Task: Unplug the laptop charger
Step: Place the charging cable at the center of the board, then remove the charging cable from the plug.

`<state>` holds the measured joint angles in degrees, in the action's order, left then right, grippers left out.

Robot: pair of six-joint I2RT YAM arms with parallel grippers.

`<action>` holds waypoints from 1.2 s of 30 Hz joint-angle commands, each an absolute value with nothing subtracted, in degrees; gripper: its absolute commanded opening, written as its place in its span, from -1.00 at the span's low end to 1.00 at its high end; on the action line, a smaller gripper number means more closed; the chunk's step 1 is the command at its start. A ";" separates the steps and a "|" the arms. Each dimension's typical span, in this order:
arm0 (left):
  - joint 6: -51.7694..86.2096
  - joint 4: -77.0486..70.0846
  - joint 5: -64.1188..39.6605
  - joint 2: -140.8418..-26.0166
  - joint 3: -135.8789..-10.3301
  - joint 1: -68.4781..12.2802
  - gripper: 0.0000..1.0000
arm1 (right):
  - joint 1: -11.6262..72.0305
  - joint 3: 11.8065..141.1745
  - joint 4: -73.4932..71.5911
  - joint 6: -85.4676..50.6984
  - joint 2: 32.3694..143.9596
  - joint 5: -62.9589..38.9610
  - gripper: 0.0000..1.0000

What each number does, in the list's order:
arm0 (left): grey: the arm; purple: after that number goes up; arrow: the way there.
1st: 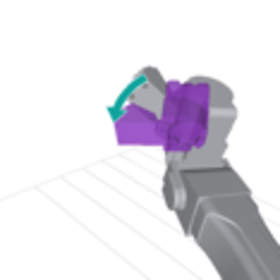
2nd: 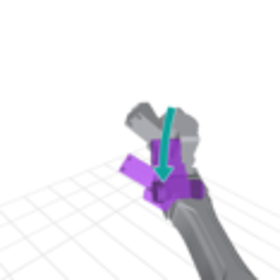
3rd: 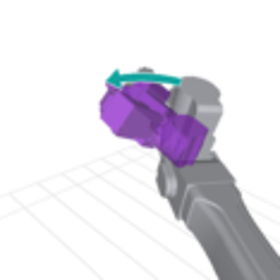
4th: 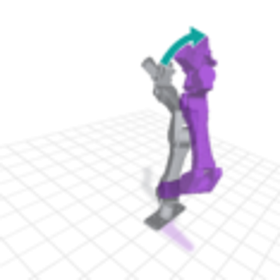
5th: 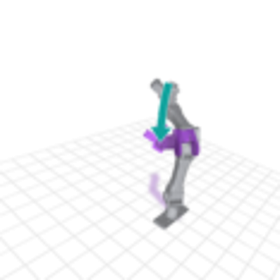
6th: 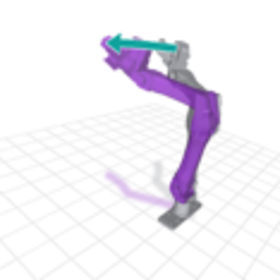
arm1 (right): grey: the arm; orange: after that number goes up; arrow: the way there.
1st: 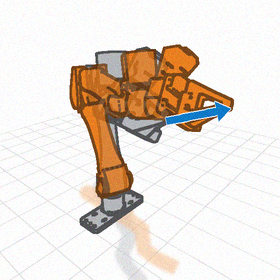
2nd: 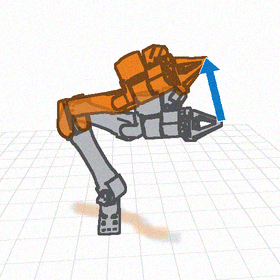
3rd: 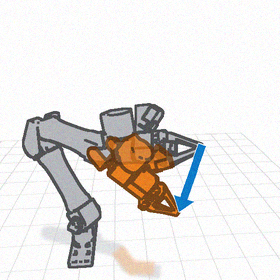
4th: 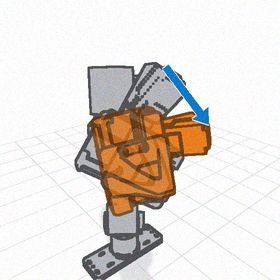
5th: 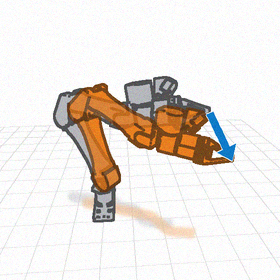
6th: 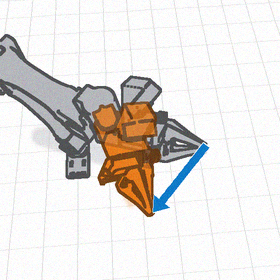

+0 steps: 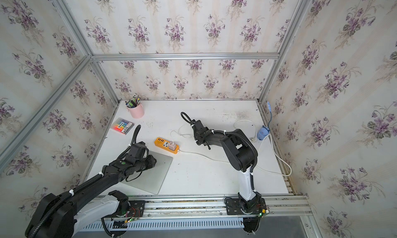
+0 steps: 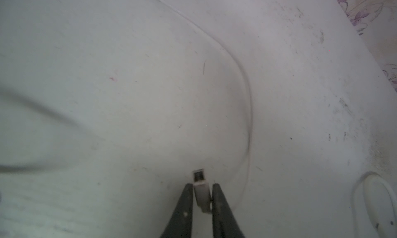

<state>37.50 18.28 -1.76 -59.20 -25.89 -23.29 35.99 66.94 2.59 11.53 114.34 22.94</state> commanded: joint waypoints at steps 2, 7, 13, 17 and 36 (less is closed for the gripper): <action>35.65 18.86 -1.93 -57.45 -28.15 -23.35 -0.11 | 36.04 66.80 3.51 9.42 109.81 17.97 0.04; 34.32 16.24 -2.85 -59.79 -31.65 -23.37 -0.07 | 39.20 66.38 4.66 8.16 101.85 12.68 0.19; 31.13 11.55 -6.61 -70.81 -38.59 -23.38 -0.24 | 46.83 65.49 5.05 5.29 97.11 7.88 0.23; 31.82 6.83 -9.00 -74.31 -41.18 -23.47 -0.40 | 49.78 60.75 1.43 2.03 95.15 5.24 0.20; 31.74 4.69 -13.15 -84.39 -46.85 -23.73 -0.51 | 51.92 62.87 -3.74 2.10 99.67 -0.74 0.12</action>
